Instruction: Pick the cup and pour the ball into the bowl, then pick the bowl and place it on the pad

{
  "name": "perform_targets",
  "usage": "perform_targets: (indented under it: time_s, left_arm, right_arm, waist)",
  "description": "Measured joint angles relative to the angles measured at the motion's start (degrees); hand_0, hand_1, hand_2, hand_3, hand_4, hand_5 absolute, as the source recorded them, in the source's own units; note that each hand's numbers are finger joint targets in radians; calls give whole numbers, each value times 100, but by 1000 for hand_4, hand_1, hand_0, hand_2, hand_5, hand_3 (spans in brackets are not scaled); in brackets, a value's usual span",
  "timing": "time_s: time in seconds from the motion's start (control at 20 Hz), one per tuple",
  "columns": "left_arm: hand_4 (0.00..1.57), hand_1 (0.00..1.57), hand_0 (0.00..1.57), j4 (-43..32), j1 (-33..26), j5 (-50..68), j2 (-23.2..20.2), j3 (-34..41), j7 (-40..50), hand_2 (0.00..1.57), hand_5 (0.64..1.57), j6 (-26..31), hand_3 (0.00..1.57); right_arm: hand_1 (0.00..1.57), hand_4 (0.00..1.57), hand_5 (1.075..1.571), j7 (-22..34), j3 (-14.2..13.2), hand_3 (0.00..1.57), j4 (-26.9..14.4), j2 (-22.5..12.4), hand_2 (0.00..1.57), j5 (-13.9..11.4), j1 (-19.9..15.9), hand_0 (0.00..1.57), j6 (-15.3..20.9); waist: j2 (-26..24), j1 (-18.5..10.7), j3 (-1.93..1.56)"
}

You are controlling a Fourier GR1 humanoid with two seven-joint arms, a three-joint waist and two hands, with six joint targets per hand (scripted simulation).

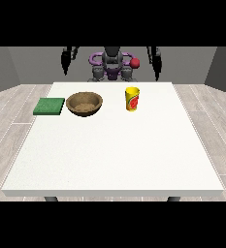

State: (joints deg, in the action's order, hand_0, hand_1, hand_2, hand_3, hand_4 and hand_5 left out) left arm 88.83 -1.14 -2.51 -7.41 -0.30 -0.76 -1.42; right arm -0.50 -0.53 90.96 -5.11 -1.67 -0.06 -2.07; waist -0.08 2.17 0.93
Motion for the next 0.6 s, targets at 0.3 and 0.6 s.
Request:
perform_targets:
  time_s: [0.3, 0.6]
  left_arm:
    - [664, 0, 0, 404, 45, 81, -104, 50, 340, 0, 1566, 22, 0]
    - [618, 0, 0, 1089, 74, 570, 537, -346, 1759, 0, 1564, -628, 0]
  right_arm:
    - [0, 875, 1533, 367, -59, 0, 385, -174, 0, 48, -46, 0, -46]
    - [0, 856, 1531, 1675, -110, 0, 950, 156, 0, 721, 317, 0, 71]
  waist:
    - [-1025, -10, -54]
    - [-2023, 199, -87]
